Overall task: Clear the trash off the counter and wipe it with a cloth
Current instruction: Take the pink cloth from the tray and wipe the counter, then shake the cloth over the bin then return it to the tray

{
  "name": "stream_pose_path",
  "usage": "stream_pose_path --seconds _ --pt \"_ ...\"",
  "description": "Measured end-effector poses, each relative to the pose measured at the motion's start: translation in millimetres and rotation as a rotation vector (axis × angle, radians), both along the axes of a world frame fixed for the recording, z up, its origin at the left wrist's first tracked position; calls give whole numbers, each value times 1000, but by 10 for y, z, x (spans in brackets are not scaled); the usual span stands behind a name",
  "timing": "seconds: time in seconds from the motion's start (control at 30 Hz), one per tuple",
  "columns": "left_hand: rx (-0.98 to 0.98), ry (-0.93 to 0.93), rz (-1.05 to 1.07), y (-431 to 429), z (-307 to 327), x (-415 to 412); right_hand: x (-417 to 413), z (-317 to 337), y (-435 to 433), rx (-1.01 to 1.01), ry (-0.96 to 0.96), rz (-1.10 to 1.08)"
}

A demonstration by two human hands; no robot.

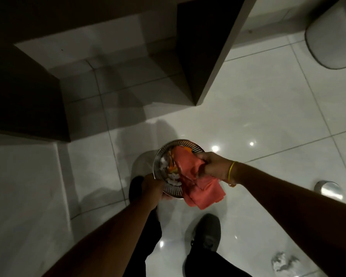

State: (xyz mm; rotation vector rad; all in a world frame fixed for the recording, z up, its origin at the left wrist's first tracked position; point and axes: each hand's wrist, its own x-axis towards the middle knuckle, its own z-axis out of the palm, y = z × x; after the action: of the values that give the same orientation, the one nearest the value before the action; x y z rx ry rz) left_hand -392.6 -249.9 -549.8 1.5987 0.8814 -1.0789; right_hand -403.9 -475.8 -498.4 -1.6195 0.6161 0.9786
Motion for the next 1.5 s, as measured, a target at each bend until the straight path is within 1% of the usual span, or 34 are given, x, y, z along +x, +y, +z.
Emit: stream_pose_path --seconds 0.1,0.17,0.2,0.27,0.3,0.33,0.37,0.43,0.47,0.5,0.57,0.63,0.73,0.8,0.87,0.93,0.97,1.03,1.1,1.2,1.3,1.4,1.43,1.5 --pt "21 8 -16 22 -79 -4 7 11 -55 -7 3 24" --pt "55 -4 -84 25 0 3 21 74 -82 13 -3 9" --pt "119 -54 -157 7 93 19 31 137 -95 23 -8 -1" --pt "247 -265 -269 -89 366 91 46 321 -132 41 -29 -18" --pt "252 -393 -284 -159 560 129 50 450 -158 64 -35 -27" --pt "208 -497 -277 -232 759 175 54 600 -193 89 -41 -33" --pt "113 -541 -254 -327 999 228 63 775 -241 117 -51 -32" --pt "-137 -524 -216 -521 1512 323 75 1173 -371 185 -73 -24" --pt "-237 -495 -198 -621 1779 362 84 1407 -451 213 -87 -22" --pt "-292 -482 -191 -735 2065 412 104 1655 -542 226 -108 -15" --pt "-337 -470 -194 -963 2603 512 158 2207 -746 201 -169 8" --pt "-378 -440 -221 -1193 3167 618 243 2789 -1010 127 -241 27" --pt "-435 -428 -271 -1529 3892 818 390 3666 -1491 85 -293 -50" --pt "-472 -422 -311 -1766 4306 1011 503 4188 -1840 123 -290 -141" --pt "-534 -403 -309 -2054 4652 1259 661 4625 -2182 223 -274 -210" --pt "-631 -319 -287 -2351 4966 1536 865 4967 -2516 309 -283 -266" --pt "-660 -282 -274 -2495 5106 1697 974 5126 -2667 330 -296 -286" --pt "-687 -302 -266 -2763 5339 2055 1235 5373 -2946 328 -328 -300" --pt "-641 -427 -329 -3028 5457 2421 1576 5484 -3213 236 -376 -293" --pt "-492 -660 -411 -3377 5437 2925 2149 5426 -3491 15 -465 -359" --pt "-324 -853 -433 -3620 5251 3404 2710 5219 -3603 -338 -586 -382" --pt "-94 -1003 -481 -3774 4982 3785 3213 4935 -3639 -613 -696 -321" --pt "-47 -1047 -492 -3796 4893 3866 3362 4839 -3628 -691 -729 -290" --pt "-27 -1070 -493 -3839 4797 3960 3620 4645 -3602 -851 -768 -220"
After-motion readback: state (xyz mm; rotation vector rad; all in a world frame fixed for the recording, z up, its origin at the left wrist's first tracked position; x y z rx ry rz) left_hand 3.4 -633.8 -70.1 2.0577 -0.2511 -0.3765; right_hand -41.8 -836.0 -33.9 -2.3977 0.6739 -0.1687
